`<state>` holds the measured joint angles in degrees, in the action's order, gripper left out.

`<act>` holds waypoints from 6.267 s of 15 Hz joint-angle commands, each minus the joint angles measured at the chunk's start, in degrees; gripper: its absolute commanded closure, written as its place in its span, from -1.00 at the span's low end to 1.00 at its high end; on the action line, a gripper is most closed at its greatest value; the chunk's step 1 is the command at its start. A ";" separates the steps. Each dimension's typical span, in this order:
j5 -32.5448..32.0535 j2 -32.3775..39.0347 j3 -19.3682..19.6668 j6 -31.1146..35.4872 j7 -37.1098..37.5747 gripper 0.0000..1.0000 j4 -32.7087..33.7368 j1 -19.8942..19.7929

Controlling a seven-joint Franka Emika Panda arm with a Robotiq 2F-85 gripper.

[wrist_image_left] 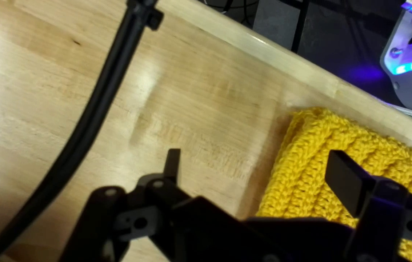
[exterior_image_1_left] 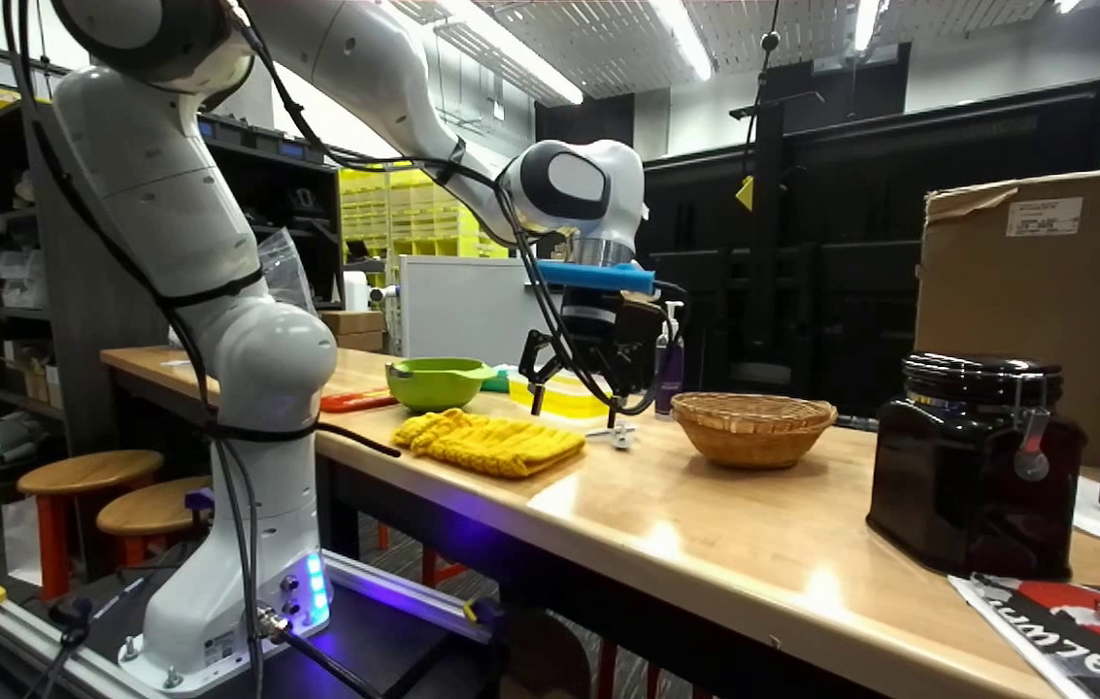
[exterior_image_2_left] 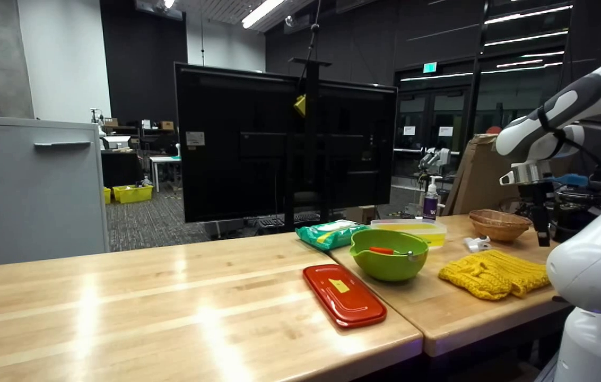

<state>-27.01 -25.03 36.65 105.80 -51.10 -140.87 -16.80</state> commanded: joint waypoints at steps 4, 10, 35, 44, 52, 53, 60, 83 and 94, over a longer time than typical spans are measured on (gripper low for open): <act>6.80 2.11 0.22 -4.83 -8.28 -1.00 1.68 -1.05; 6.59 2.11 -0.50 -4.03 -7.52 -1.00 0.74 -1.47; 9.85 13.38 -4.90 -3.33 -8.18 0.43 0.72 -1.67; 6.08 10.41 -8.06 -2.41 -3.92 0.98 1.09 -3.32; -4.95 3.96 -13.51 -2.18 9.34 0.99 -0.30 -3.76; -6.28 3.20 -14.03 -2.39 11.00 0.99 -0.44 -3.64; -17.84 -2.50 -18.75 -5.27 25.66 0.99 -4.32 -2.13; -23.49 -10.75 -33.32 -24.85 46.95 0.99 -17.87 16.29; -21.16 -5.96 -36.43 -25.62 48.48 0.99 -18.02 22.93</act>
<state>-49.49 -32.60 1.48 81.03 -3.74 -158.93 4.67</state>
